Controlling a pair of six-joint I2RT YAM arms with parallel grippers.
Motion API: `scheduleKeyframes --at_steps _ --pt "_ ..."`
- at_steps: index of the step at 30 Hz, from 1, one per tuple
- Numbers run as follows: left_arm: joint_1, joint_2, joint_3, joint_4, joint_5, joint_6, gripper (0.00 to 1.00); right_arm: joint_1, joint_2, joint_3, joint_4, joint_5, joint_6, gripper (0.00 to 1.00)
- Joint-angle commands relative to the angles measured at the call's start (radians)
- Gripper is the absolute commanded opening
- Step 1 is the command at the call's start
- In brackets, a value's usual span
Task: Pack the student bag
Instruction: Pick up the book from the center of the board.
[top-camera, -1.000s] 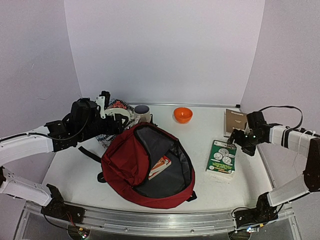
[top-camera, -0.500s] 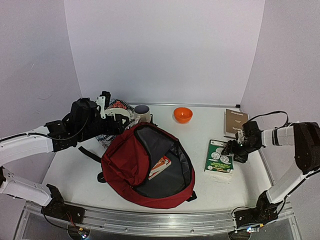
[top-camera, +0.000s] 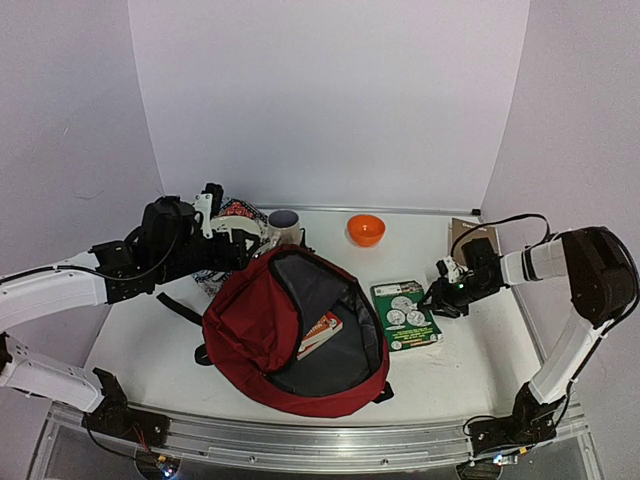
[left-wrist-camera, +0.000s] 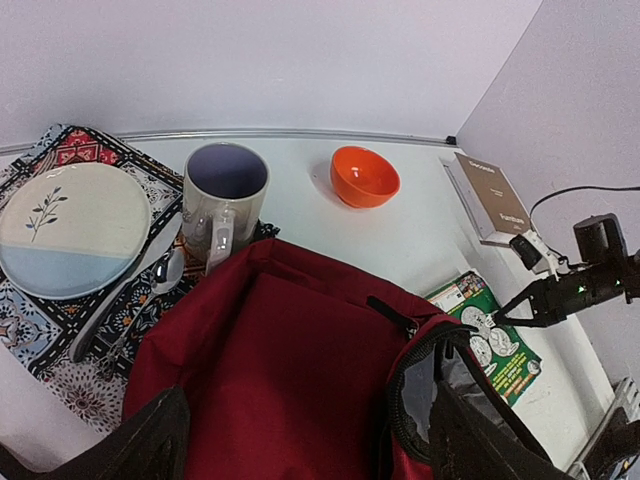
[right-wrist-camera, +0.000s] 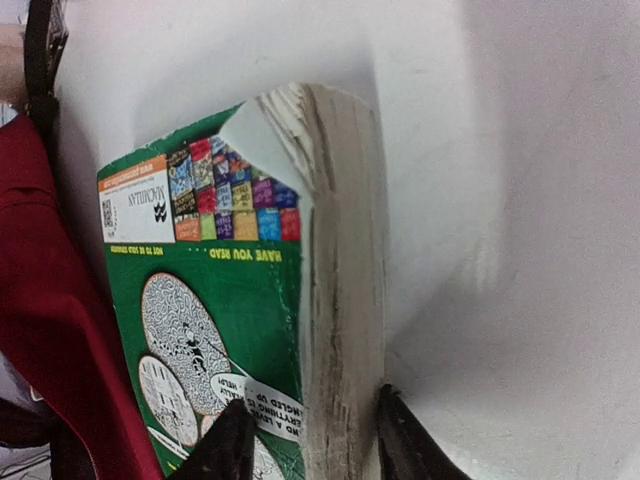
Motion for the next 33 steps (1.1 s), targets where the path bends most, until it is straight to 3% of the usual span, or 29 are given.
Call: scheduleKeyframes --at_steps 1,9,33 --pt "0.007 0.011 0.035 0.001 0.023 0.001 0.84 0.028 0.002 0.041 -0.030 -0.105 -0.021 0.32" --pt "0.006 0.029 0.043 0.004 0.056 -0.012 0.83 0.048 -0.033 0.051 -0.026 -0.172 -0.039 0.08" --pt "0.007 0.057 0.046 0.022 0.117 -0.047 0.82 0.138 -0.082 0.084 -0.067 -0.315 -0.122 0.29"
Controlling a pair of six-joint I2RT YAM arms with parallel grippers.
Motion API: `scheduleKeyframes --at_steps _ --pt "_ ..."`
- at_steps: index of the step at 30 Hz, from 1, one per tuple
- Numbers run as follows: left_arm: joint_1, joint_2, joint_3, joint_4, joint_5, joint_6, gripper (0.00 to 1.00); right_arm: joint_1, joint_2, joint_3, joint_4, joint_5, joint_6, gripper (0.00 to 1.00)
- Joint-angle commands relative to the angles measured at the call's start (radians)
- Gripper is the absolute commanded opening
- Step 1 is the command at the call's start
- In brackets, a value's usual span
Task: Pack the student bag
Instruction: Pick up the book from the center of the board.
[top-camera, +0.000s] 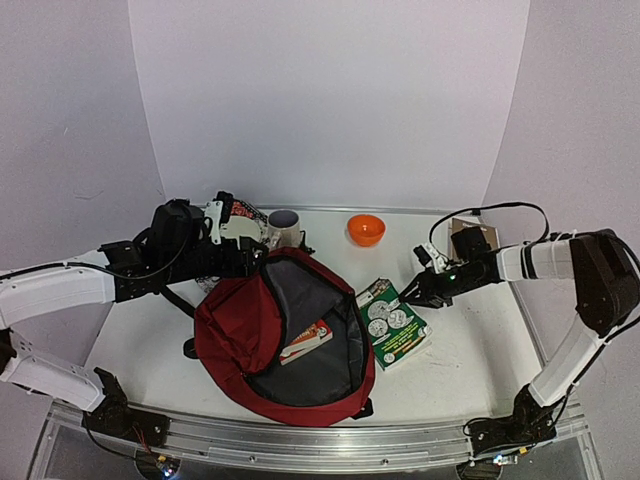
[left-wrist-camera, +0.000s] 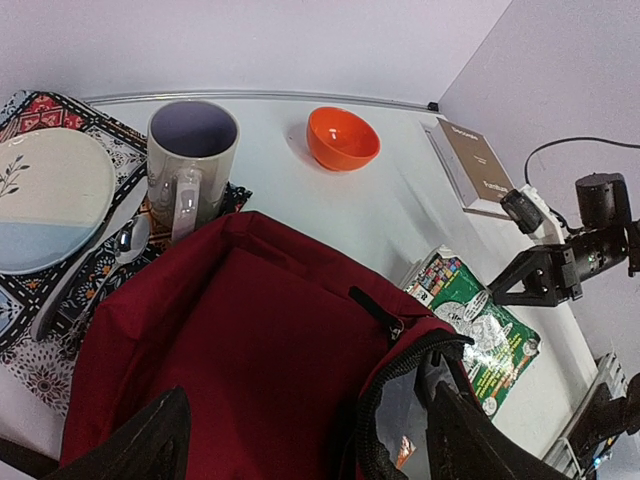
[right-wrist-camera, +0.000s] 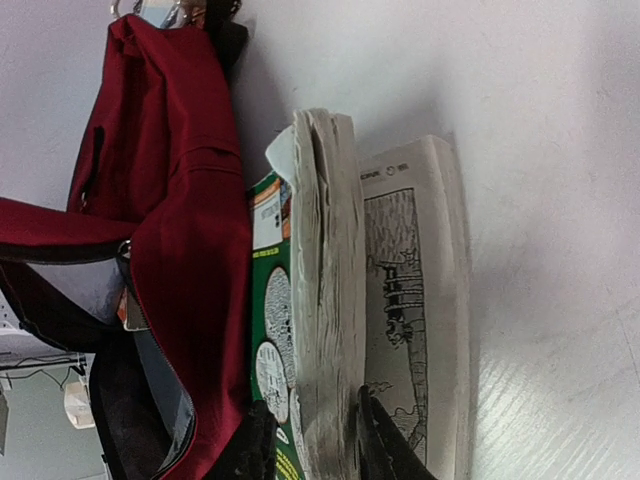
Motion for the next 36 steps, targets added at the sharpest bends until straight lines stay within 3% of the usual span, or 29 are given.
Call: scheduleKeyframes --at_steps 1,10,20,36 --pt "0.005 0.008 0.043 0.029 0.025 -0.016 0.82 0.037 -0.017 0.031 -0.057 -0.087 -0.038 0.30" --pt "0.005 -0.005 0.037 0.031 0.029 -0.020 0.82 0.047 0.087 0.043 -0.063 -0.057 -0.057 0.31" --pt "0.005 -0.015 0.043 0.031 0.035 -0.020 0.82 0.048 -0.010 0.068 -0.097 -0.031 -0.059 0.00" --pt "0.005 -0.030 0.119 0.042 0.128 -0.043 0.84 0.047 -0.291 0.110 -0.050 0.014 0.074 0.00"
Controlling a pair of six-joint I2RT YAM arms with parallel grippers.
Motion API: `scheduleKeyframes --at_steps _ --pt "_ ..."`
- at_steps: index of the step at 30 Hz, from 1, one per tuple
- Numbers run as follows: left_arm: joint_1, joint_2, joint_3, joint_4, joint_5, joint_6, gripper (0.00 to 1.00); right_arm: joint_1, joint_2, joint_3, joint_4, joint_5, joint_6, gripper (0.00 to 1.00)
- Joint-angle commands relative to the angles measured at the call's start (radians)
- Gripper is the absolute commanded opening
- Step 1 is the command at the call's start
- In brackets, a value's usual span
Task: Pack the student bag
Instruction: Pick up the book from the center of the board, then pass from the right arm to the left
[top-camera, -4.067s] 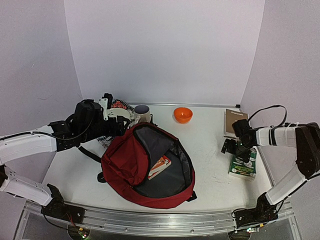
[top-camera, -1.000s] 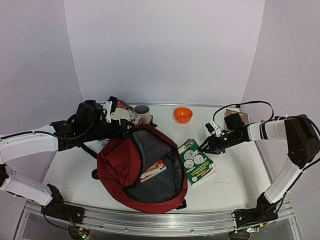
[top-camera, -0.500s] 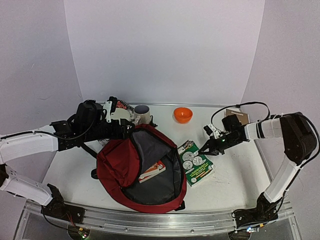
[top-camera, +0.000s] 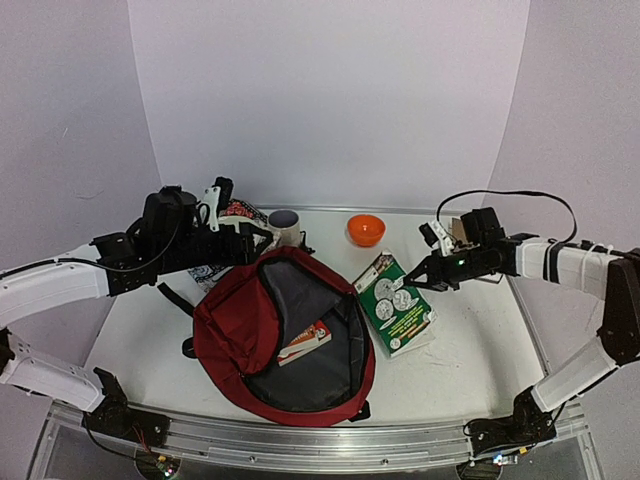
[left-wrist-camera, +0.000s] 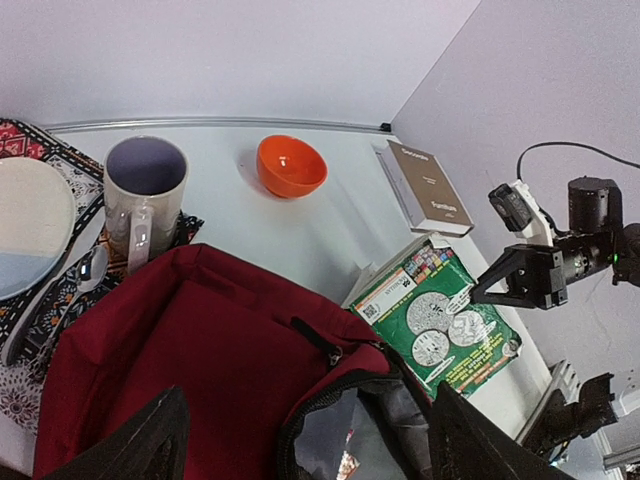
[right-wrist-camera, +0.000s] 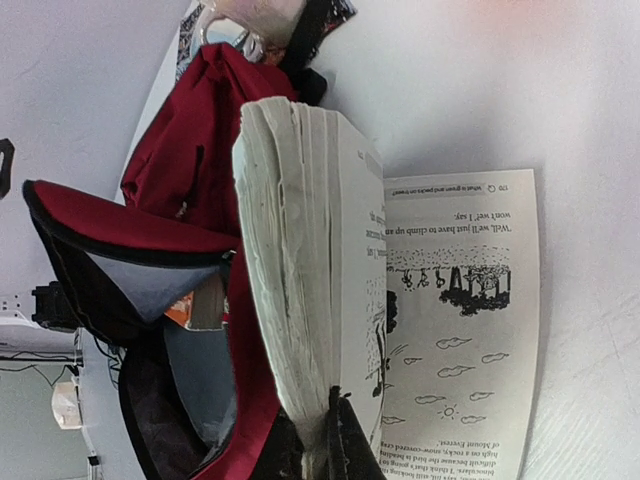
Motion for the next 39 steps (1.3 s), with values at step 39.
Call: scheduleKeyframes --at_steps 39 --pt "0.005 0.229 0.168 0.461 0.573 -0.279 0.58 0.302 -0.125 0.168 0.737 -0.087 0.452 0.00"
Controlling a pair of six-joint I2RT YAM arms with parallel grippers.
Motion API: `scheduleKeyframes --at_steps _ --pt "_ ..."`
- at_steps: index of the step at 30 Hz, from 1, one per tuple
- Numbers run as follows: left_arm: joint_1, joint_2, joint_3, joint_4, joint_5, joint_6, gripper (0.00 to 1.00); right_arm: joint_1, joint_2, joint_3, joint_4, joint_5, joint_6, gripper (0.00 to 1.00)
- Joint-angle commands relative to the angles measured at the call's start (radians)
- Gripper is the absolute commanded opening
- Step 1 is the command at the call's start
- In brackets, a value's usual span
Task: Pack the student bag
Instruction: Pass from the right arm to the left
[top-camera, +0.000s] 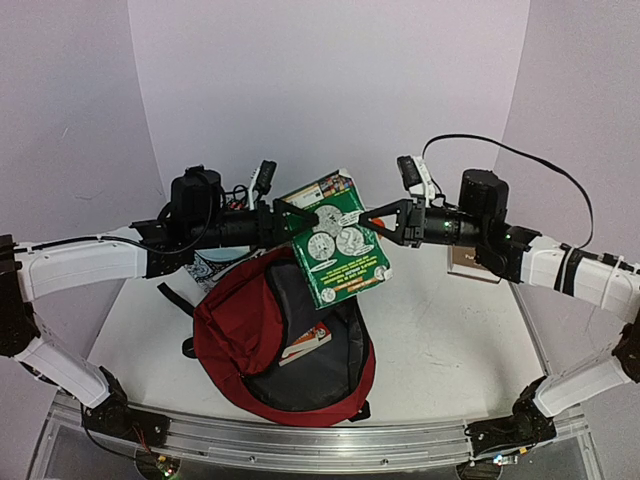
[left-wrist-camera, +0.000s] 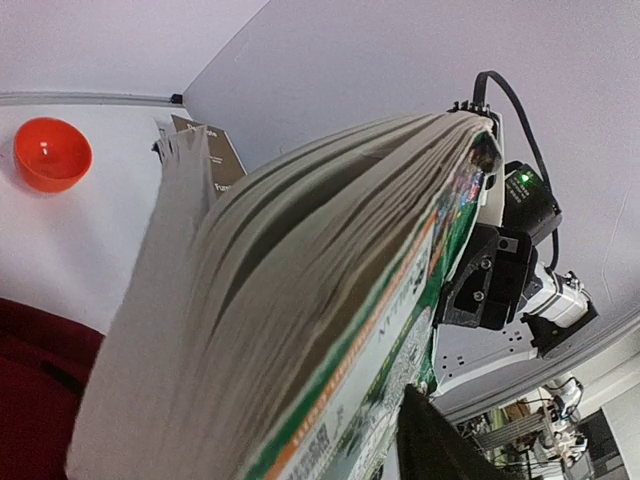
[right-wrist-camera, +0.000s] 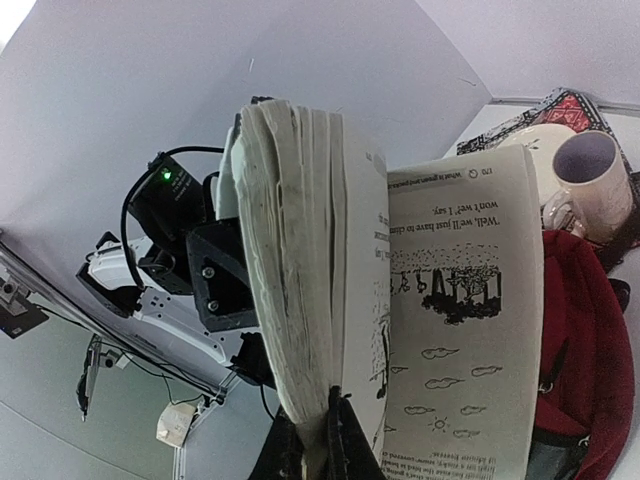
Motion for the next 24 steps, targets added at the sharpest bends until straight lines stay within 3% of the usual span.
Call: scheduleKeyframes --at_steps 1,7,13,16,24 --pt "0.003 -0.013 0.024 0.135 0.070 -0.034 0.55 0.014 0.021 0.081 0.171 -0.038 0.017 0.00" --pt "0.003 -0.062 -0.027 0.198 0.088 -0.067 0.27 0.014 0.046 0.068 0.157 0.006 0.003 0.00" --pt "0.003 -0.119 -0.088 0.250 0.067 -0.106 0.08 0.015 0.053 0.072 0.118 0.052 -0.023 0.05" --pt "0.003 -0.157 -0.113 0.261 0.022 -0.114 0.00 0.015 0.043 0.058 0.105 0.102 -0.019 0.16" --pt "0.004 -0.239 -0.165 0.286 -0.139 -0.133 0.00 0.040 -0.009 -0.035 0.173 0.244 0.061 0.64"
